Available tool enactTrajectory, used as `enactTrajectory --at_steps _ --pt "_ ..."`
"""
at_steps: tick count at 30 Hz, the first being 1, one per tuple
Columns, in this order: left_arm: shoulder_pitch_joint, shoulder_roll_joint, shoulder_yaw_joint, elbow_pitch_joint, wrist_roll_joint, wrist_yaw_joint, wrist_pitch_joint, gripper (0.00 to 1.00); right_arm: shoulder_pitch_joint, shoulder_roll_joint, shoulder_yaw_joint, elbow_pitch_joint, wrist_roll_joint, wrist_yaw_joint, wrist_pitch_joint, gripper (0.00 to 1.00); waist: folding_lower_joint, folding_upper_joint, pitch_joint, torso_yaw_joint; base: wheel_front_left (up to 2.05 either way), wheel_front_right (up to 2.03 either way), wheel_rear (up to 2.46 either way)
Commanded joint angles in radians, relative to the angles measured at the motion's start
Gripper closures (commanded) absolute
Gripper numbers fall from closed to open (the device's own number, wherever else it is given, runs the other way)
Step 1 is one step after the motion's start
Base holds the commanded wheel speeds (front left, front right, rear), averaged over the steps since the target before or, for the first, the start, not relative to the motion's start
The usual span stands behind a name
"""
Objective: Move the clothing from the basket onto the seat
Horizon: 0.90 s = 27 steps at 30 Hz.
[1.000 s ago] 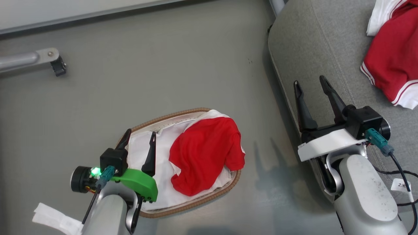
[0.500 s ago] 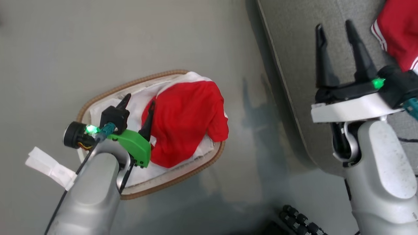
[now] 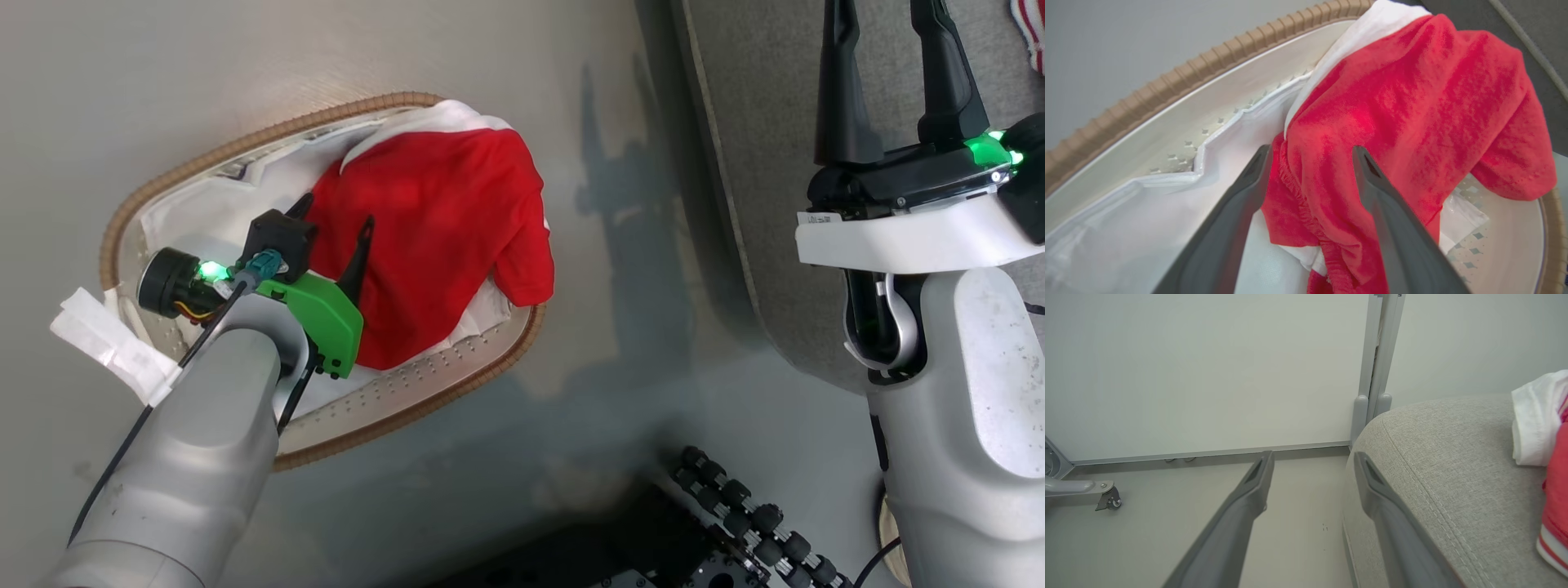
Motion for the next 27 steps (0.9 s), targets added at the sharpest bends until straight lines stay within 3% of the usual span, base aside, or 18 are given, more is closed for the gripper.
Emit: enactTrajectory --at_steps 1,17,27 --pt "-0.032 0.013 -0.018 0.01 -0.022 0.001 0.001 0.0 -0.007 -0.003 0.003 -0.008 0.009 -0.001 -0.002 0.0 -0.0002 0.0 0.04 -0.018 0.0 0.0 0.0" --pt "-0.141 0.015 -0.259 0.144 -0.16 0.001 0.005 0.0 0.02 -0.003 0.002 -0.039 0.001 -0.001 -0.002 0.0 -0.0002 0.0 0.091 -0.021 0.0 0.0 0.0" --pt "-0.17 0.053 -0.482 0.057 -0.357 0.001 0.045 0.0 0.035 -0.003 0.003 -0.045 0.002 -0.001 -0.002 0.0 -0.0002 0.0 0.097 -0.021 0.0 0.0 0.0"
